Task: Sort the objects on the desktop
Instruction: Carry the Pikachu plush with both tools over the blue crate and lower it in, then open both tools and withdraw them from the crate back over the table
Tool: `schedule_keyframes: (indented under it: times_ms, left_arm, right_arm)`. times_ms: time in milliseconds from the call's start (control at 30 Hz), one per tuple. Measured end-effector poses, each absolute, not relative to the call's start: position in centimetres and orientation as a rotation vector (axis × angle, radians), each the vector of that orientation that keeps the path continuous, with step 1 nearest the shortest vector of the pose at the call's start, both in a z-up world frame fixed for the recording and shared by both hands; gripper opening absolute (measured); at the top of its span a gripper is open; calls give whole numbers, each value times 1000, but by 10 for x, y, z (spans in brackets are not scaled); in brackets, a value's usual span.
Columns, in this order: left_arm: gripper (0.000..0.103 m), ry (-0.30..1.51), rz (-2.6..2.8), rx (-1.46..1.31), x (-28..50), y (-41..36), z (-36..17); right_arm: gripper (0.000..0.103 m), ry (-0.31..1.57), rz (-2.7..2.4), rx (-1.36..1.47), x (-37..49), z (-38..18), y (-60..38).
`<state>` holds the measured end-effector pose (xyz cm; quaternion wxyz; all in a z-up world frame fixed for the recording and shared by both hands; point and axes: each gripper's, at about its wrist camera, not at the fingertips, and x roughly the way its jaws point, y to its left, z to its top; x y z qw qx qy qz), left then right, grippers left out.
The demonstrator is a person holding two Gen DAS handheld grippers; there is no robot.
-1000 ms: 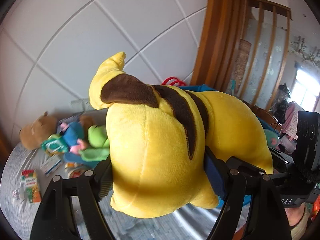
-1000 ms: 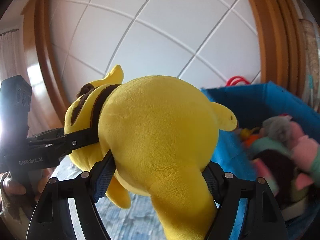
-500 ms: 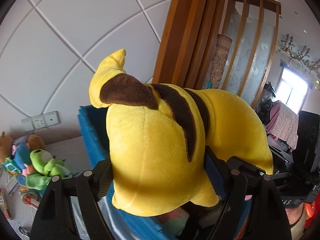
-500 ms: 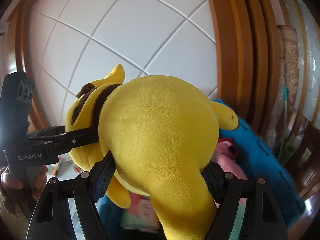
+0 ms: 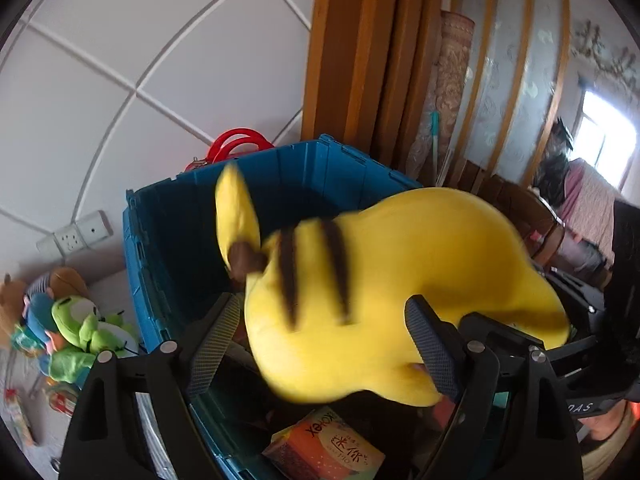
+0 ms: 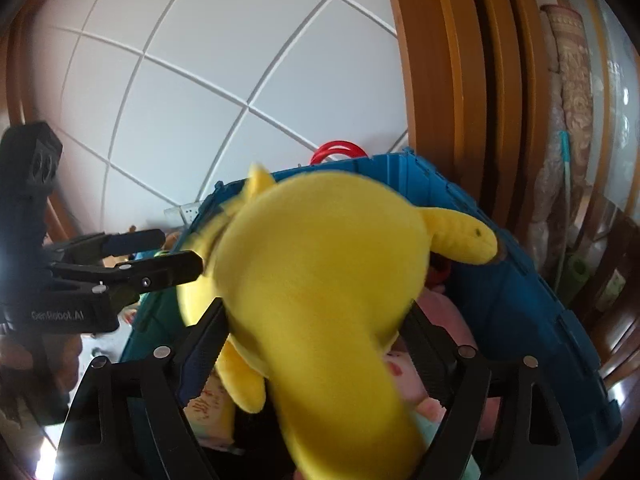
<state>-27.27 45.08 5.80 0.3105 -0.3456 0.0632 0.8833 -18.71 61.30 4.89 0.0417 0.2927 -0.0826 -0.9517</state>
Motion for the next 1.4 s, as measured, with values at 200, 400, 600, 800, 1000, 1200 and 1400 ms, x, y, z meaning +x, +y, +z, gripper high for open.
schedule_keyframes:
  times_ms: [200, 400, 600, 800, 1000, 1200, 1400]
  left_arm:
    - [102, 195, 2414, -949, -264, 433, 59]
    - [102, 213, 2477, -986, -238, 411, 57]
    - [102, 231, 2516, -967, -199, 383, 55]
    - [102, 206, 2534, -957, -171, 345, 52]
    - [102, 172, 2591, -978, -156, 291, 41]
    - [102, 126, 2668, -1012, -151, 231, 29]
    - [102, 77, 2744, -1045, -146, 171, 17]
  right_arm:
    - [94, -229, -2953, 882, -183, 48, 609]
    - [99, -258, -2989, 873, -145, 54, 598]
    - [102, -253, -3041, 938, -112, 48, 570]
    - [102, -236, -3070, 979, -90, 42, 531]
    - [102, -233, -3069, 979, -83, 32, 487]
    - [102, -207, -3017, 1012, -94, 22, 446]
    - [102, -148, -2984, 987, -105, 24, 406]
